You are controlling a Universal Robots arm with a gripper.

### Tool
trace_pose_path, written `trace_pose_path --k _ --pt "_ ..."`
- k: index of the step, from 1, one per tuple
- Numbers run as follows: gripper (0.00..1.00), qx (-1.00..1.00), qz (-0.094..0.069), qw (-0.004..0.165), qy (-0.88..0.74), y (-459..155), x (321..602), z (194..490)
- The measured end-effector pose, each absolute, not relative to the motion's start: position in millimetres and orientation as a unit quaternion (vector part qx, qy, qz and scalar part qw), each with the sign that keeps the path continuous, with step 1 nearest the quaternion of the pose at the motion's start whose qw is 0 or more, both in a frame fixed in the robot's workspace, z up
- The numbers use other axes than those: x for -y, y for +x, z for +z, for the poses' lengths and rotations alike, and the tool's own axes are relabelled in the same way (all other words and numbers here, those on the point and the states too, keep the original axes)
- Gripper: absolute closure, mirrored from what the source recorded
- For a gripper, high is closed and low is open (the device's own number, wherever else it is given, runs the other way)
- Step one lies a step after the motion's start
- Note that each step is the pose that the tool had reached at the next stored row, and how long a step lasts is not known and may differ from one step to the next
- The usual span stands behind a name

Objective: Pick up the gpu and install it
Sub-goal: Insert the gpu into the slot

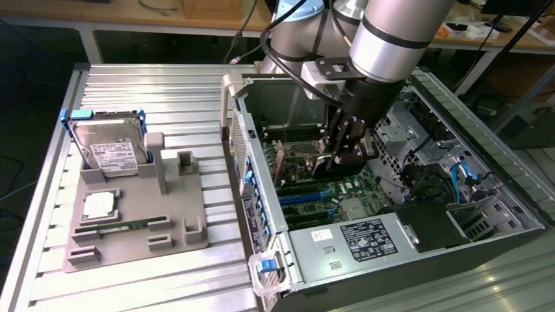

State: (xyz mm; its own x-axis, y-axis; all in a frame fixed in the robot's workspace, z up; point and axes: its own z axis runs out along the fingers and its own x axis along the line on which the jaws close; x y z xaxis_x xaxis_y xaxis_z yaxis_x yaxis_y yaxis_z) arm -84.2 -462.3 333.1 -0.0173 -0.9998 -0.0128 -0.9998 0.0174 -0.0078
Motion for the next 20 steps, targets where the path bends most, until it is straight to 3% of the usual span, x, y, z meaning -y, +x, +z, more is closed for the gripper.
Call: trace_pose_path --k 20 --pt "0.73 -0.715 0.002 0.008 -0.699 -85.5 462.2 326.6"
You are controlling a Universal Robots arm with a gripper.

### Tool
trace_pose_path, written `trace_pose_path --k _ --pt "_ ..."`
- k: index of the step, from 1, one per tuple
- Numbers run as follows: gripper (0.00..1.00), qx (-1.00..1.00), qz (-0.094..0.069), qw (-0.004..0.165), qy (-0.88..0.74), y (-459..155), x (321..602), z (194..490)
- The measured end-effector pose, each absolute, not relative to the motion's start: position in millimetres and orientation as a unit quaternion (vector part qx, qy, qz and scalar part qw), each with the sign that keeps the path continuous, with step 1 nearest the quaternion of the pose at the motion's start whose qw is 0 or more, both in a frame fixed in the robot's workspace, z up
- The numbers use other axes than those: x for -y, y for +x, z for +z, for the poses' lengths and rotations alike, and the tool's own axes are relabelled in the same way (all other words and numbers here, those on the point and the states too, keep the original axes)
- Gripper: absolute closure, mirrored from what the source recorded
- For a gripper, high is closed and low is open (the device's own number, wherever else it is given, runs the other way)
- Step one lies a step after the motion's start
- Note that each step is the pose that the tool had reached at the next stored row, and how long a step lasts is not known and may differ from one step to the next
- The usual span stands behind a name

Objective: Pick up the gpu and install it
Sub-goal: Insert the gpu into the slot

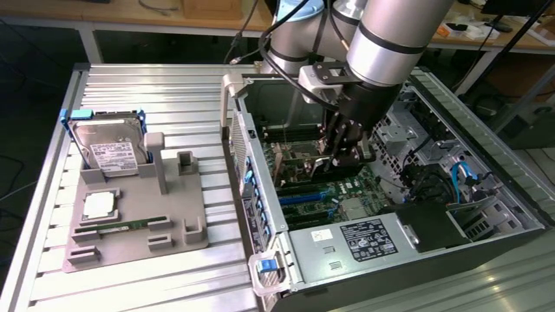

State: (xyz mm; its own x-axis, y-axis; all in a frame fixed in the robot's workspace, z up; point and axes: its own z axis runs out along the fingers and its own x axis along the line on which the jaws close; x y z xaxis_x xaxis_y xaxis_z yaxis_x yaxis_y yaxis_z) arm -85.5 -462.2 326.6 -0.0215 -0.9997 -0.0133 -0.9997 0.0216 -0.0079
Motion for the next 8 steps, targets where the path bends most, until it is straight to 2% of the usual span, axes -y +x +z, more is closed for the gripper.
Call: trace_pose_path --k 8 --pt "0.73 -0.717 0.002 0.007 -0.697 -86.1 462.2 316.2"
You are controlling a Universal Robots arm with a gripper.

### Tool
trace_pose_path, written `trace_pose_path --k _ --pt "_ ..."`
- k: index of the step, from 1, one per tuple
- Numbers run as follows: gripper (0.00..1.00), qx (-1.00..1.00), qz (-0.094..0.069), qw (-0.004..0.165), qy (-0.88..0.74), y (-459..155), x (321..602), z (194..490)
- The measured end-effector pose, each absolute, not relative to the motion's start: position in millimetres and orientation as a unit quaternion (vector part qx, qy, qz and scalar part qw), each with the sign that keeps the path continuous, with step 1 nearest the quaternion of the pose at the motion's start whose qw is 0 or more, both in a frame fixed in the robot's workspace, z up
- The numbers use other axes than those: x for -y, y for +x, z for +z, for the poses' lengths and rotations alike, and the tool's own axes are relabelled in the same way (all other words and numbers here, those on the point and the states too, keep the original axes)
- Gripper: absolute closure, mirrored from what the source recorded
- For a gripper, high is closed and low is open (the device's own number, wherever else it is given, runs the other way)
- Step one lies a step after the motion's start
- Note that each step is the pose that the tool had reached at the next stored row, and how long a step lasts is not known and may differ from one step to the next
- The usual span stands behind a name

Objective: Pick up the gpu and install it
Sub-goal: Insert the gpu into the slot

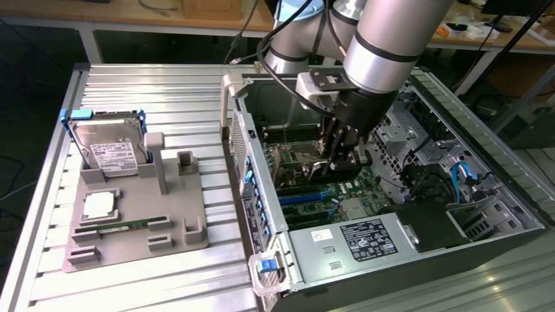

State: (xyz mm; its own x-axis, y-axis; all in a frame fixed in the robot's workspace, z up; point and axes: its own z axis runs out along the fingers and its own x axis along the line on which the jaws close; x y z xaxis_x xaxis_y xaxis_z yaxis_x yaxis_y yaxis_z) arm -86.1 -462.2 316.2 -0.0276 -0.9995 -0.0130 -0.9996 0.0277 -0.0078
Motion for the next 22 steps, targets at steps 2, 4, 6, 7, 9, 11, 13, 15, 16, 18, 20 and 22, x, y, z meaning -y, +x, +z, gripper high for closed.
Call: trace_pose_path --k 2,4,6,7,9,11,13,15,16,18,20,22 --pt "0.73 -0.717 0.002 0.007 -0.697 -86 462 313" --pt "0.73 -0.717 0.002 0.007 -0.697 -86 462 309" --pt "0.73 -0.717 0.002 0.007 -0.697 -86 462 306" --pt "0.73 -0.717 0.002 0.007 -0.697 -86 462 305" --pt "0.73 -0.717 0.002 0.007 -0.697 -86 462 302" --pt "0.73 -0.717 0.002 0.007 -0.697 -86 462 301" --pt "0.73 -0.717 0.002 0.007 -0.697 -87 462 299" --pt "0.73 -0.717 0.002 0.007 -0.697 -87 462 297" --pt "0.73 -0.717 0.002 0.007 -0.697 -87 462 296" --pt "0.73 -0.717 0.002 0.007 -0.697 -86 462 293" --pt "0.73 -0.717 0.002 0.007 -0.697 -87 462 288" --pt "0.73 -0.717 0.002 0.007 -0.697 -87 462 285"
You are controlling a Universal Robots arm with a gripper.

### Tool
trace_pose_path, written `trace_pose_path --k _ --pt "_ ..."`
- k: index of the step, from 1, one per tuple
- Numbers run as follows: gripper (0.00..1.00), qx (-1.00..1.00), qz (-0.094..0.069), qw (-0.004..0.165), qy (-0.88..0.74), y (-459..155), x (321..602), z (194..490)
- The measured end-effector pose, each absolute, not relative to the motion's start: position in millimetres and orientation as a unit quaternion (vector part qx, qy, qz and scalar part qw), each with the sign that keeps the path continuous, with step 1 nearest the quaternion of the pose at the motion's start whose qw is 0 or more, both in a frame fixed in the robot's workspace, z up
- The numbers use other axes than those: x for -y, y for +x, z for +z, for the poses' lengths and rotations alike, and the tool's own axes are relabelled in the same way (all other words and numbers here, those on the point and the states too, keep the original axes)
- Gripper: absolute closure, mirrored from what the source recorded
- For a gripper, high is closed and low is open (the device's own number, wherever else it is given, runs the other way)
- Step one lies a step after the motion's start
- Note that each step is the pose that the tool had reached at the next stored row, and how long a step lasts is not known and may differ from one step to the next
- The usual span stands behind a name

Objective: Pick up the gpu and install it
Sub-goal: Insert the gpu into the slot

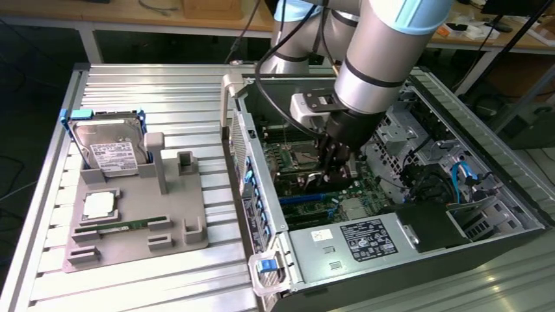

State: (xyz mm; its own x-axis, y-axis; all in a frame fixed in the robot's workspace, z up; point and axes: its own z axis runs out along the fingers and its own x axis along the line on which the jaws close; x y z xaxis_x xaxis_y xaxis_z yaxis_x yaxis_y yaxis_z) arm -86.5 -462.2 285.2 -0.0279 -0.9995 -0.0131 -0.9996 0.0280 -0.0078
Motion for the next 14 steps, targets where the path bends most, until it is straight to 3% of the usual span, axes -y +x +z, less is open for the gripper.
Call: trace_pose_path --k 14 --pt "0.73 -0.717 0.002 0.007 -0.697 -93.8 462.2 278.3"
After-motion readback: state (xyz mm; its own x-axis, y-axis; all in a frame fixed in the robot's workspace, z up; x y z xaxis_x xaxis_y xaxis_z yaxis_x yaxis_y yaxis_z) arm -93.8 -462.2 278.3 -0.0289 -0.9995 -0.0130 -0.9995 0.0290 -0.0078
